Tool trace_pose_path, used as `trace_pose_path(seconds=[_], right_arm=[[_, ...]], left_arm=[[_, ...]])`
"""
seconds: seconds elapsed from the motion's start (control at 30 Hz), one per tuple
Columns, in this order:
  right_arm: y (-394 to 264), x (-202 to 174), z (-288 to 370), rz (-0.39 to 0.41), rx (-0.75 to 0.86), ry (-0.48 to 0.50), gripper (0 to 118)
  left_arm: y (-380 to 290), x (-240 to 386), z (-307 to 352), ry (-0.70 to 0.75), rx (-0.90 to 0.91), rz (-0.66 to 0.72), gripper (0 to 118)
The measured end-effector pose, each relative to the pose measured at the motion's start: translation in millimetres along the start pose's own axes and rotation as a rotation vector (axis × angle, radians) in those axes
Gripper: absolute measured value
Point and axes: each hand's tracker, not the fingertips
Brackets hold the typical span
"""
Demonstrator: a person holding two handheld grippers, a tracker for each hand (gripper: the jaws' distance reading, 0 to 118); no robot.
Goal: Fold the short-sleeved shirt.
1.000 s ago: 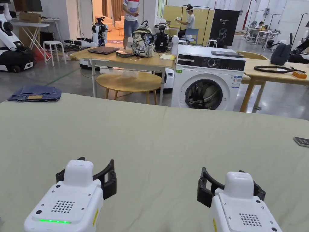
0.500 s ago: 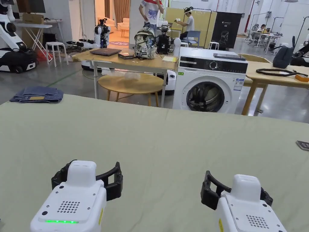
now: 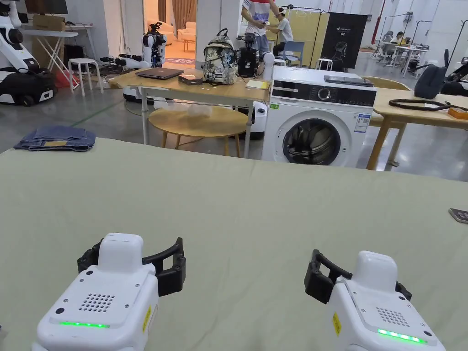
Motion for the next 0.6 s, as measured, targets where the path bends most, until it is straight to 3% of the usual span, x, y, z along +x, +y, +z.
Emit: trace_pose_path(seconds=[0.27, 0.6], right_arm=[[4, -14, -4, 0.021, -0.025, -0.125, 95], [8, -13, -2, 0.035, -0.010, -0.115, 95]], left_arm=[[-5, 1, 2, 0.027, 0.021, 0.051, 98], [-1, 2, 2, 0.043, 0.020, 0.047, 98]])
